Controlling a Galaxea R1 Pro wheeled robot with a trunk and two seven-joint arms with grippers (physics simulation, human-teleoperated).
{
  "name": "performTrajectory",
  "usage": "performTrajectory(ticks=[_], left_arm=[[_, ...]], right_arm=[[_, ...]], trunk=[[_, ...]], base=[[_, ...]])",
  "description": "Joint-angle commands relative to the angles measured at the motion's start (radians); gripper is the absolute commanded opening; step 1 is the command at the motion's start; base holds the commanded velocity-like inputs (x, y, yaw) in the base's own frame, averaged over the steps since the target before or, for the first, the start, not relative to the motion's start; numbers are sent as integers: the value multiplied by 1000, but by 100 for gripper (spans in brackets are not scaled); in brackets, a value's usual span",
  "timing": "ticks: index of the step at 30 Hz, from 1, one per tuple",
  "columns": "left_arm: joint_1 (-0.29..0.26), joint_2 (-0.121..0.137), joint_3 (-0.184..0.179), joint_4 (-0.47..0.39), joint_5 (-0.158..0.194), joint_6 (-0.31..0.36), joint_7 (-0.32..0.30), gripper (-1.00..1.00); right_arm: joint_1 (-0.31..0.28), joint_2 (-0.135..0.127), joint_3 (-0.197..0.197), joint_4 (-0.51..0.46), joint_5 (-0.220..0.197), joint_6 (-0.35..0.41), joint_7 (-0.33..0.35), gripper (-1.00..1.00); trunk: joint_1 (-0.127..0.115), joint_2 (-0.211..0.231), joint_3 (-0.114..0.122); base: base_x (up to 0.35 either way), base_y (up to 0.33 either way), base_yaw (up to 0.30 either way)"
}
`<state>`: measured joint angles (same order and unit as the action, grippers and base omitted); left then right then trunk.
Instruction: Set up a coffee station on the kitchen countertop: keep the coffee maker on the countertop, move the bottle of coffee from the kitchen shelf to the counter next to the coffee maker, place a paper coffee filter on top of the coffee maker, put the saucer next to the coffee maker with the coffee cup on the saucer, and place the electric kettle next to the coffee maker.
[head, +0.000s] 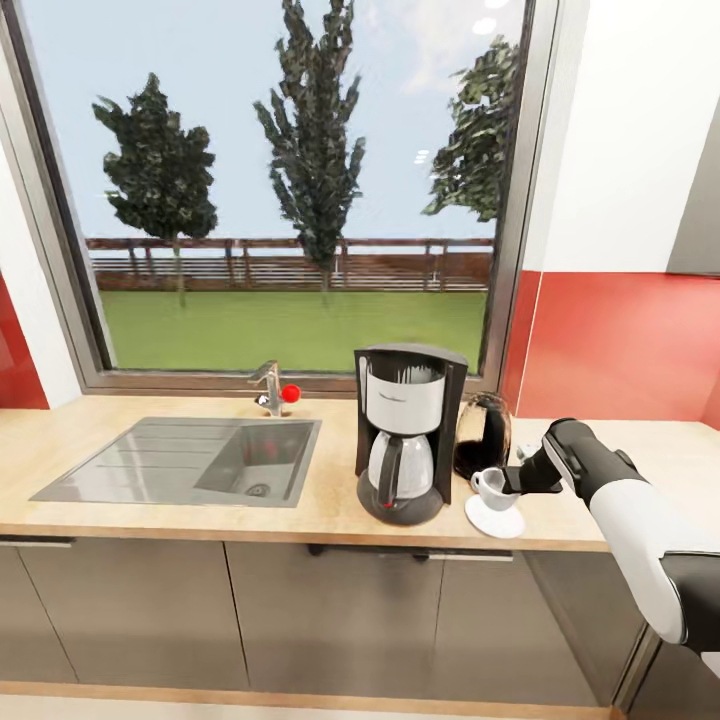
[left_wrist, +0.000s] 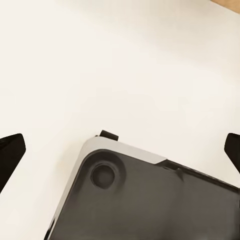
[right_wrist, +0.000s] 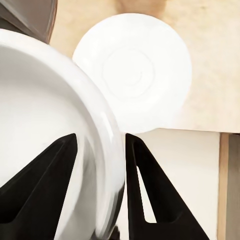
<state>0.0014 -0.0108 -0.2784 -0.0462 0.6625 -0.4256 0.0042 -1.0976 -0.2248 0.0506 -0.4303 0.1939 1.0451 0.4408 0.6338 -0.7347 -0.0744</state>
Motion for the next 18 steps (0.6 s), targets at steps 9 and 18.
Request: performTrajectory(ticks=[9,18], left_arm=[[0,0,-8,-1,9,-2,0,100],[0,0,-8,-1,10,-7,0,100]], right_arm=[[-1,-7,5,-1,12,2,7,-100],[-1,-24,5,-1,15,2,7,-100]], trunk=[[35,-65,-30],[69,-128,-58]], base=[[0,0,0],[0,0,0]])
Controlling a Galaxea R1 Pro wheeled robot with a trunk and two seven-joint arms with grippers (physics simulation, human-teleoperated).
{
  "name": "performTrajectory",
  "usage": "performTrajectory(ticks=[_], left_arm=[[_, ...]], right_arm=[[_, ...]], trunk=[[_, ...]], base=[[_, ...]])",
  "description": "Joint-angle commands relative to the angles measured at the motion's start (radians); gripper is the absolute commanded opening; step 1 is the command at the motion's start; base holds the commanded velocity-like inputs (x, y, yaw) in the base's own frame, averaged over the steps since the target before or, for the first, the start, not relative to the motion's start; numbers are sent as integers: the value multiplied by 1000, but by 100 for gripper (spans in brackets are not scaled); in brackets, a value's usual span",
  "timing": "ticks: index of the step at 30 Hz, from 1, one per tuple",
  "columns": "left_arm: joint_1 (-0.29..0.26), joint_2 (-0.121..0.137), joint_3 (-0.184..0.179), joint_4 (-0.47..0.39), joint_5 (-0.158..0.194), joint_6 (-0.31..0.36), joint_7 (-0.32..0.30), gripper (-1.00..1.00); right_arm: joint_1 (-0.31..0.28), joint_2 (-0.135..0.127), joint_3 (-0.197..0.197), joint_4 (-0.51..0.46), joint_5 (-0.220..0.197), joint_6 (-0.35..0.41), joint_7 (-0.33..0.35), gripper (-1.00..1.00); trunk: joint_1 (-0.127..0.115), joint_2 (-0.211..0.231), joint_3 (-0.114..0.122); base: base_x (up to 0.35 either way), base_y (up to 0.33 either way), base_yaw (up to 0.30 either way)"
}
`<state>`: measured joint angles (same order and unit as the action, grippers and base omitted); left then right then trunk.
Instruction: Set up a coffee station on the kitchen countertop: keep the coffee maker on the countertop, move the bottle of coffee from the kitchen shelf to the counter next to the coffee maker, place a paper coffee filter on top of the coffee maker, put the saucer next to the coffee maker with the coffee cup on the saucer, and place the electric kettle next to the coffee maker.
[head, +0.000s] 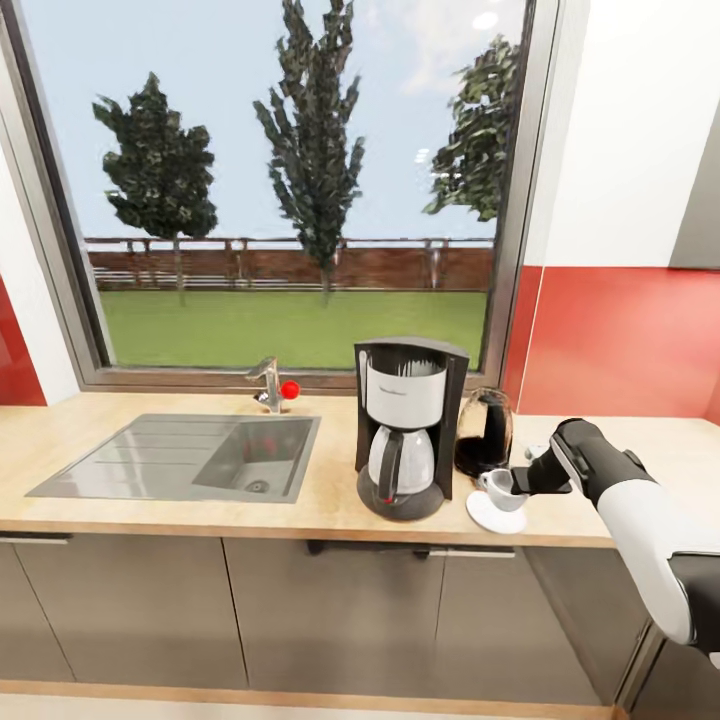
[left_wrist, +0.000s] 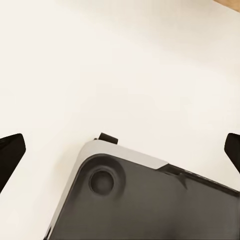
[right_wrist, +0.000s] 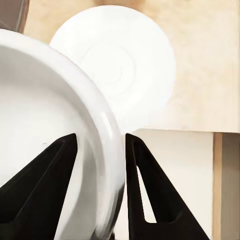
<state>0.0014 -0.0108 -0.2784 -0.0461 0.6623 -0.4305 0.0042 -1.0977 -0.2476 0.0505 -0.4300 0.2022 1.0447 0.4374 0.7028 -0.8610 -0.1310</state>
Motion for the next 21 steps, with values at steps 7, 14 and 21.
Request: performTrajectory(ticks=[7,14,21], left_arm=[[0,0,-8,-1,14,-3,0,100],[0,0,-8,-1,18,-4,0,100],[0,1,-10,-1,19,-4,0,100]], right_arm=[[-1,-18,9,-1,6,2,10,-100],[-1,-19,10,-1,6,2,9,-100],[-1,-19,11,10,8,2,9,-100]], trunk=[[27,-50,-23],[42,-78,-36],[42,-78,-36]], base=[[0,0,0],[0,0,0],[213,-7,0]])
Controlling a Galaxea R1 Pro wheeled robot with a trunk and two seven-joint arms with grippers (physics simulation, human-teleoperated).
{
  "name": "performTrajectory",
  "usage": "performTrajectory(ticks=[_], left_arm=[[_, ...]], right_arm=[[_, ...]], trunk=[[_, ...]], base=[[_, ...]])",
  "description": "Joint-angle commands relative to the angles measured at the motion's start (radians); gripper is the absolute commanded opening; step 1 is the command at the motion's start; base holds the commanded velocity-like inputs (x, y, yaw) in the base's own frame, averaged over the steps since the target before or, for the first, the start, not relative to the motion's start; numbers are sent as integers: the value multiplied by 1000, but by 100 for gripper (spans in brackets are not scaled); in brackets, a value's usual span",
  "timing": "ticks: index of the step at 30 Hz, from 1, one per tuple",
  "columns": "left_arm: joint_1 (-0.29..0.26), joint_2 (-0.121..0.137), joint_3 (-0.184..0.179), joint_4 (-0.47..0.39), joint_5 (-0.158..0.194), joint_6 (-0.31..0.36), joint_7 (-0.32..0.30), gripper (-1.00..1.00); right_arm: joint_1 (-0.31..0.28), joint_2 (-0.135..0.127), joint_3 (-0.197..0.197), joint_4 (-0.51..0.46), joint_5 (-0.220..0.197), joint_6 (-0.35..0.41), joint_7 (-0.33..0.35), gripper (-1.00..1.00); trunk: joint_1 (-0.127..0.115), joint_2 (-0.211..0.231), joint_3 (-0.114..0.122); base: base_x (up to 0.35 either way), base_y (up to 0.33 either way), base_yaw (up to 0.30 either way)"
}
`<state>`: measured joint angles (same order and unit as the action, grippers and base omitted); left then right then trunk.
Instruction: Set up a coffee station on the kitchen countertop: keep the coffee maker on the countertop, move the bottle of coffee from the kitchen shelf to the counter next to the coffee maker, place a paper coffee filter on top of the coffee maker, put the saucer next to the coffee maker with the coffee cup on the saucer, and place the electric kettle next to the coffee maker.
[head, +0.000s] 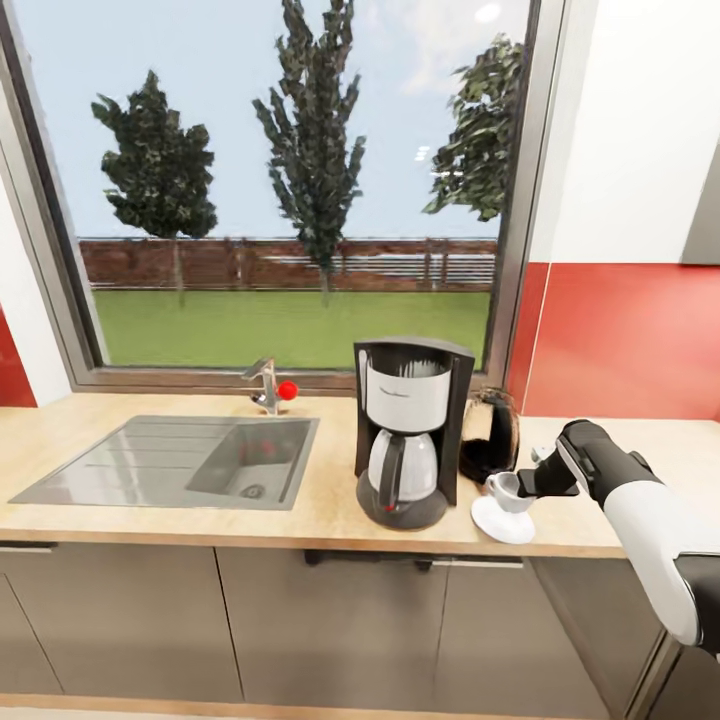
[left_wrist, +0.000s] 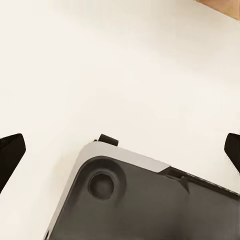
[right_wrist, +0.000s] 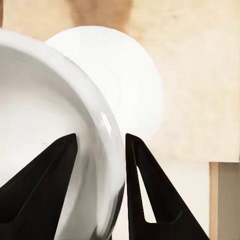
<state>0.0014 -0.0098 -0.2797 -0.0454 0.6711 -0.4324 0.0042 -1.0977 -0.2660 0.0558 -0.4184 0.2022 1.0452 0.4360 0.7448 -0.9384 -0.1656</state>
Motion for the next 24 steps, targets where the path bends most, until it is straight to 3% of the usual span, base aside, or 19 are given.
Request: performTrajectory(ticks=[1,10,24], left_arm=[[0,0,-9,-1,10,-2,0,100],[0,-1,-8,-2,12,-3,0,100],[0,-1,-7,-2,13,-2,0,100]], right_arm=[[-1,-1,6,-1,9,2,10,-100],[-1,-4,6,1,9,2,10,-100],[-1,-4,7,10,9,2,10,-100]], trunk=[[1,-1,-1],[1,-1,-1],[54,-99,-45]], base=[[135,-14,0],[36,-4,0],[0,0,0]])
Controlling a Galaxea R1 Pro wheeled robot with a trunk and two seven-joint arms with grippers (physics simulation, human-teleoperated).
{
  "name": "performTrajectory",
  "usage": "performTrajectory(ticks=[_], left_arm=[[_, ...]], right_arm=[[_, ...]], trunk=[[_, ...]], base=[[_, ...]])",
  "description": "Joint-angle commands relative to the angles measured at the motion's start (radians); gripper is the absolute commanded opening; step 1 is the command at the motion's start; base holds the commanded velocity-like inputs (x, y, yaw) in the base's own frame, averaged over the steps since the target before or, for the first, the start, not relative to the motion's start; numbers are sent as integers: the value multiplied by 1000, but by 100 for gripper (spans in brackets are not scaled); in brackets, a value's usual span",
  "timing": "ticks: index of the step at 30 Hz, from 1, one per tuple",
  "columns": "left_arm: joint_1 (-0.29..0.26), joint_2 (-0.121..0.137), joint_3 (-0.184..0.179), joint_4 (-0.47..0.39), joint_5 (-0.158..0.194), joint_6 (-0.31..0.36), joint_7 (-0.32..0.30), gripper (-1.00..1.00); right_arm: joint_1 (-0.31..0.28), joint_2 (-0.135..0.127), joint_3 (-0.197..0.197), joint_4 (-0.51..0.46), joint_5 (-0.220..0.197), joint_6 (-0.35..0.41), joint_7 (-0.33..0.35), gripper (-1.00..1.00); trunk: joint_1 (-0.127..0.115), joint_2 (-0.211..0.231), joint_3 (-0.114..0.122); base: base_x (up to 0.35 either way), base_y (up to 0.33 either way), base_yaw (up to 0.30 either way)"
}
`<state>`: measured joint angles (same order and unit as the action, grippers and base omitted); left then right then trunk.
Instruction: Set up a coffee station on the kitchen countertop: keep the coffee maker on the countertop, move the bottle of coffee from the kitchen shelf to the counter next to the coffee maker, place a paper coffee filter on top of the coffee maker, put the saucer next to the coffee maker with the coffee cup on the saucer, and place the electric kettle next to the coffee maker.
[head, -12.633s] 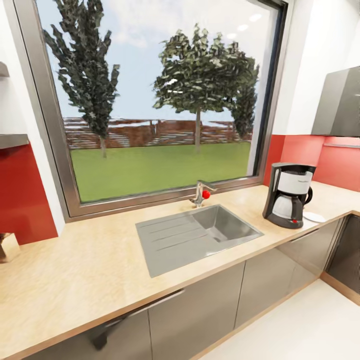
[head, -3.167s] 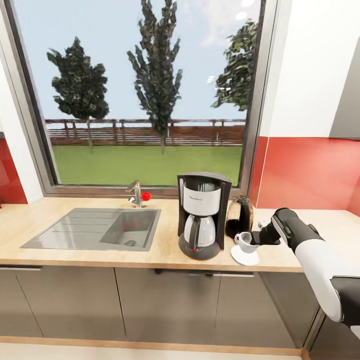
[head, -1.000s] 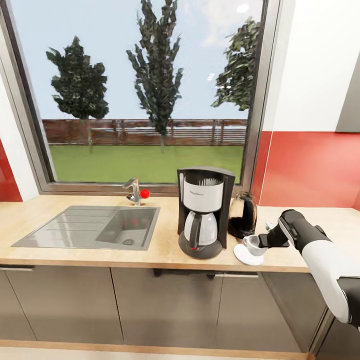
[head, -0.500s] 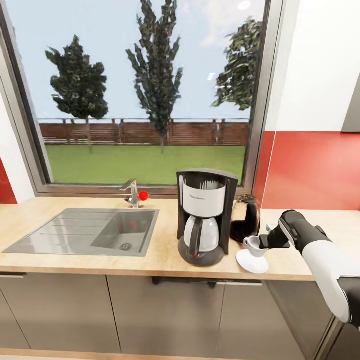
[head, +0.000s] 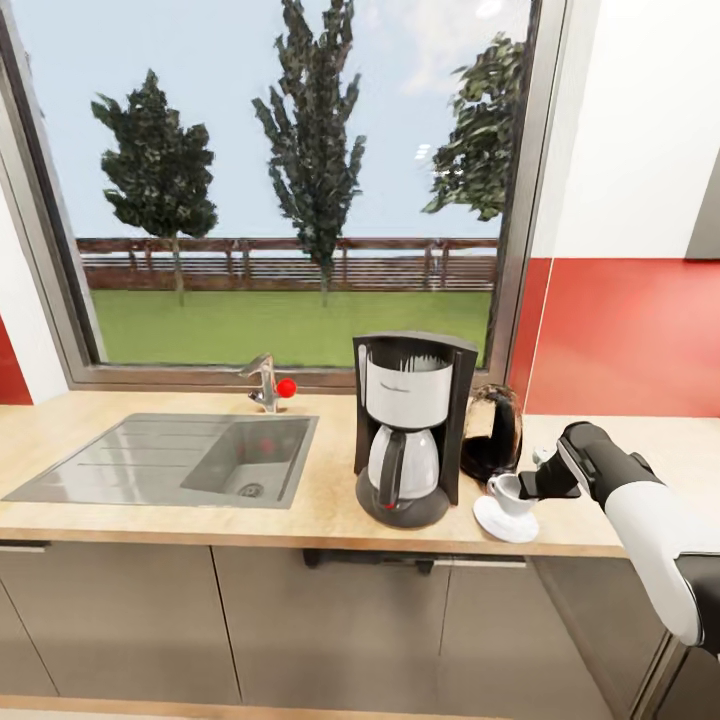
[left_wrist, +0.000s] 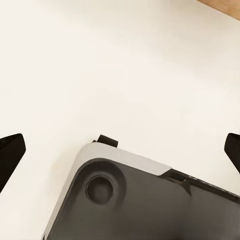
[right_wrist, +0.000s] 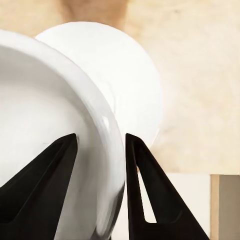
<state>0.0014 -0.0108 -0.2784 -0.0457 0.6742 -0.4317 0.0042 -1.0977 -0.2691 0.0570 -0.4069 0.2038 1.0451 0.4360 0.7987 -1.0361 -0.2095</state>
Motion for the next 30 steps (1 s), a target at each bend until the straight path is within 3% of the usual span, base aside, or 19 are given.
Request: performTrajectory(ticks=[1,15,30], left_arm=[[0,0,-8,-1,10,-2,0,100],[0,0,-8,-1,10,-2,0,100],[0,1,-8,-1,9,-3,0,100]], right_arm=[[-1,-1,5,4,8,2,10,-100],[-1,-2,5,16,11,2,9,-100],[-1,-2,4,16,24,2,9,-100]], trunk=[[4,-8,-4],[58,-106,-48],[69,-127,-58]], base=[[0,0,0],[0,0,0],[0,0,0]])
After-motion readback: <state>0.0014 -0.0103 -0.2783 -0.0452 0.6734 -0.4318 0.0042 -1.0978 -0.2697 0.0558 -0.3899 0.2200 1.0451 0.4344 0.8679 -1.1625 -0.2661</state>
